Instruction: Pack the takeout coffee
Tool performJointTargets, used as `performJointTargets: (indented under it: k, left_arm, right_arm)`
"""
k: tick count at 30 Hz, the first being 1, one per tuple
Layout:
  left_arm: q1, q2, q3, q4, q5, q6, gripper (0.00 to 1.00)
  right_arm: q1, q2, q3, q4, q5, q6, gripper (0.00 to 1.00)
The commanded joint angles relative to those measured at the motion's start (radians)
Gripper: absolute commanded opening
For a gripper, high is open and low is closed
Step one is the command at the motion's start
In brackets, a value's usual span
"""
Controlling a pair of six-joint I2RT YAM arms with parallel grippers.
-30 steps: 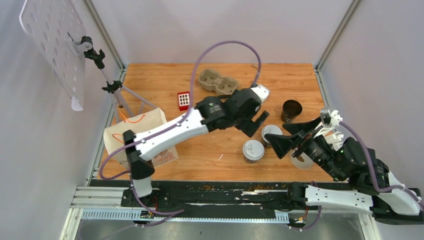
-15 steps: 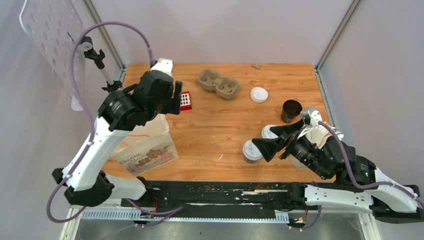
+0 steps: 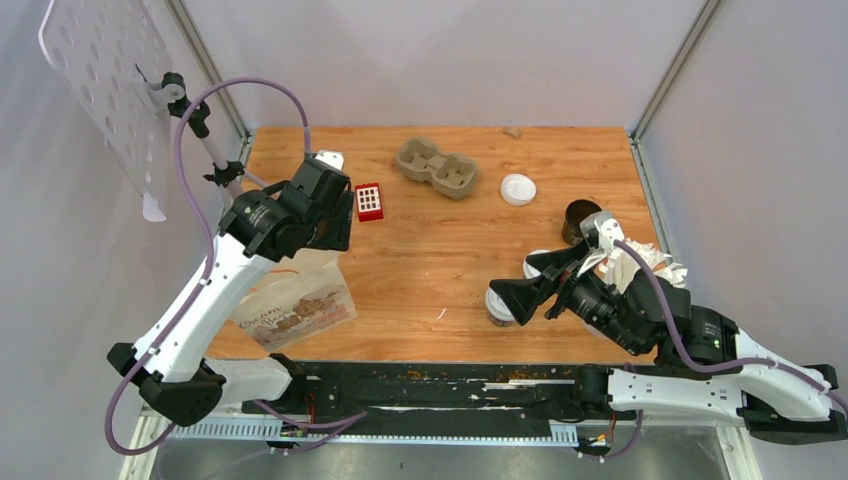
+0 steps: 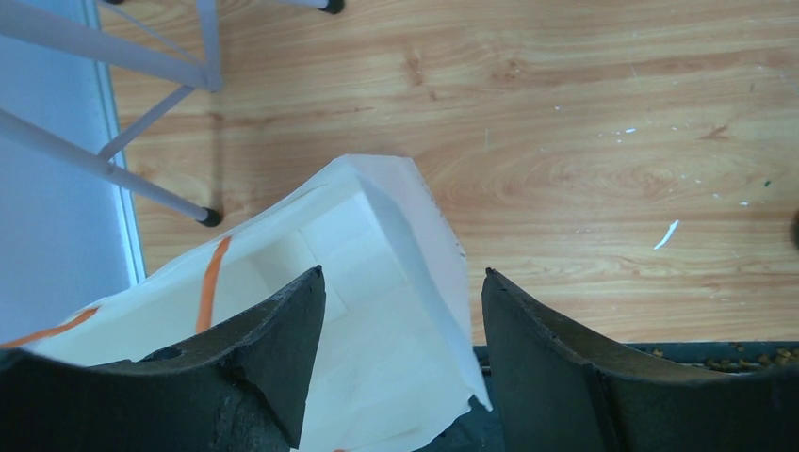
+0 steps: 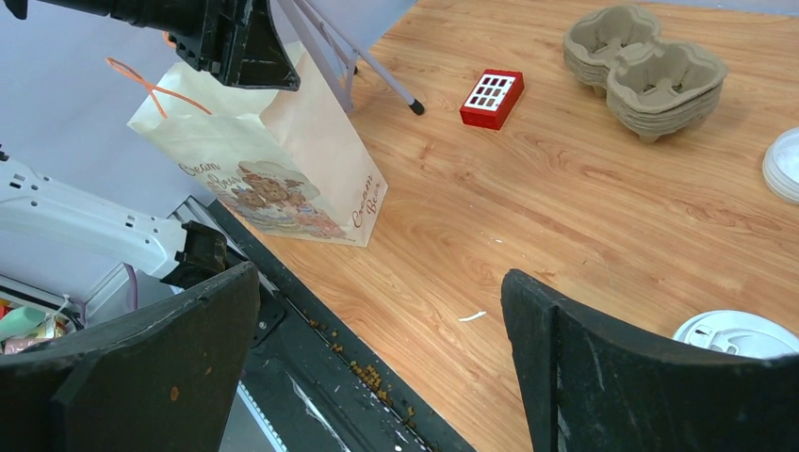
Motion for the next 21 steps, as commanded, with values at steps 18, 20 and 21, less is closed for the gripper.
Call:
performJointTargets:
  k: [18,20,21]
  left_arm:
    - [0.005,0.029,0.031,0.043,0.137,0.042,0.10]
    - [0.005,0.023,0.040,0.063,0.226,0.068,0.01]
    - [0.005,0.017,0.041,0.074,0.271,0.075,0.00]
  right_arm:
    - [-0.001,-0.032,-0.025,0.038,0.030,0.015,1.00]
    - [0.000,-0.022,-0.038,0.051,0.032,0.010,1.00]
    - [-0.001,-0.010,-0.037,0.054,0.035,0.010,1.00]
